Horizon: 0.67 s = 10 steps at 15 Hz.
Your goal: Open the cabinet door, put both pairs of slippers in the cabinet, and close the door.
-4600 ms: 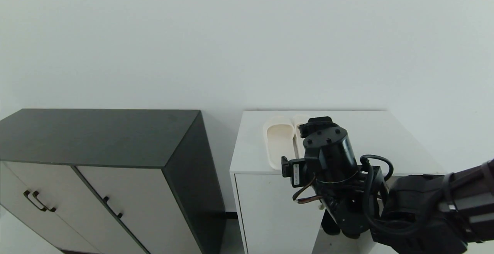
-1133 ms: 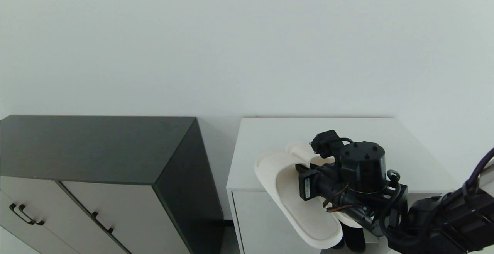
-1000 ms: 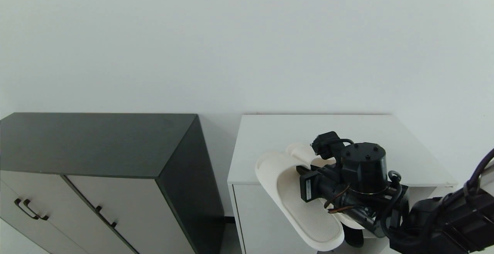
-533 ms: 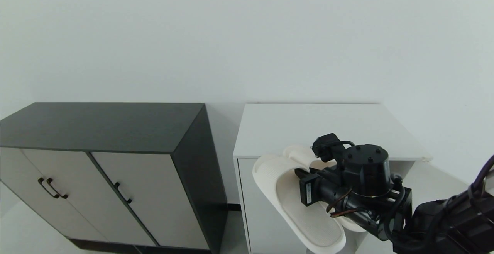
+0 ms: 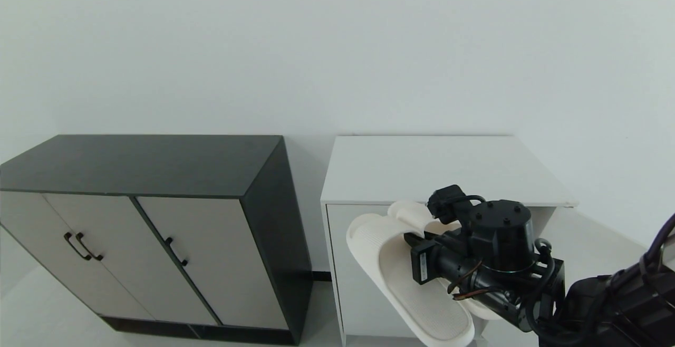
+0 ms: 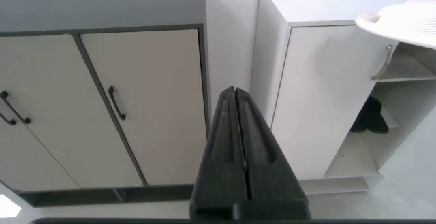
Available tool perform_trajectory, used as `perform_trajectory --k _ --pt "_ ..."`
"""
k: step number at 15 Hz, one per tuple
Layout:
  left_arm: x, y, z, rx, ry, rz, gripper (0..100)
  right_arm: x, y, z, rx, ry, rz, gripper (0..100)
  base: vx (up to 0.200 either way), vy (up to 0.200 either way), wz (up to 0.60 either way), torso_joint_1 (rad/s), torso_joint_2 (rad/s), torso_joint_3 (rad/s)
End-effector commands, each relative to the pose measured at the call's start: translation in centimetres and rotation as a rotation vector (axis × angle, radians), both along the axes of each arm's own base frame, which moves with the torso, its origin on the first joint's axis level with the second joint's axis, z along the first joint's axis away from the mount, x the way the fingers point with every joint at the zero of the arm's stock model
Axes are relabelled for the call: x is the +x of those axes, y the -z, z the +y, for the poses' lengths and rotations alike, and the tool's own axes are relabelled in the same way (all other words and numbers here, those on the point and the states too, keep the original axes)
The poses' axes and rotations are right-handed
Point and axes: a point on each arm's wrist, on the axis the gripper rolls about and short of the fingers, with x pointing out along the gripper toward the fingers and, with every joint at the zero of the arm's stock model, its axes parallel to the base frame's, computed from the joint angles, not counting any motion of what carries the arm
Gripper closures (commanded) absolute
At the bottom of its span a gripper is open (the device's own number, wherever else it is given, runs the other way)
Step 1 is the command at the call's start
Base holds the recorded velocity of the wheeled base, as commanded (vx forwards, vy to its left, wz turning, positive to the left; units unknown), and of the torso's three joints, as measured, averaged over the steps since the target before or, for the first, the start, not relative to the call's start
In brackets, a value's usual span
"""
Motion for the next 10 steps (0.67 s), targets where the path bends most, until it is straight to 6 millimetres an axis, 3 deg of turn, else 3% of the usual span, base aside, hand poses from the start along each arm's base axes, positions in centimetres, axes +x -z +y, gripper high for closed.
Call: perform_trajectory --k 1,6,10 --pt "0.0 0.0 0.0 0.0 0.0 0.0 100 0.08 0.36 0.07 -0.008 0.0 0.008 100 0.0 0.0 0.0 0.0 0.0 0.0" --pt "0.0 -0.01 0.0 0.002 0.0 -0.001 100 -0.02 0.3 -0.02 0.011 -0.002 -0.011 100 0.0 0.0 0.0 0.0 0.0 0.0" --pt "0.0 0.0 0.0 0.002 0.001 0.0 100 -0.87 0.42 -0.76 -0.004 0.024 -0.019 100 0.0 -0.2 0.0 0.003 0.0 0.0"
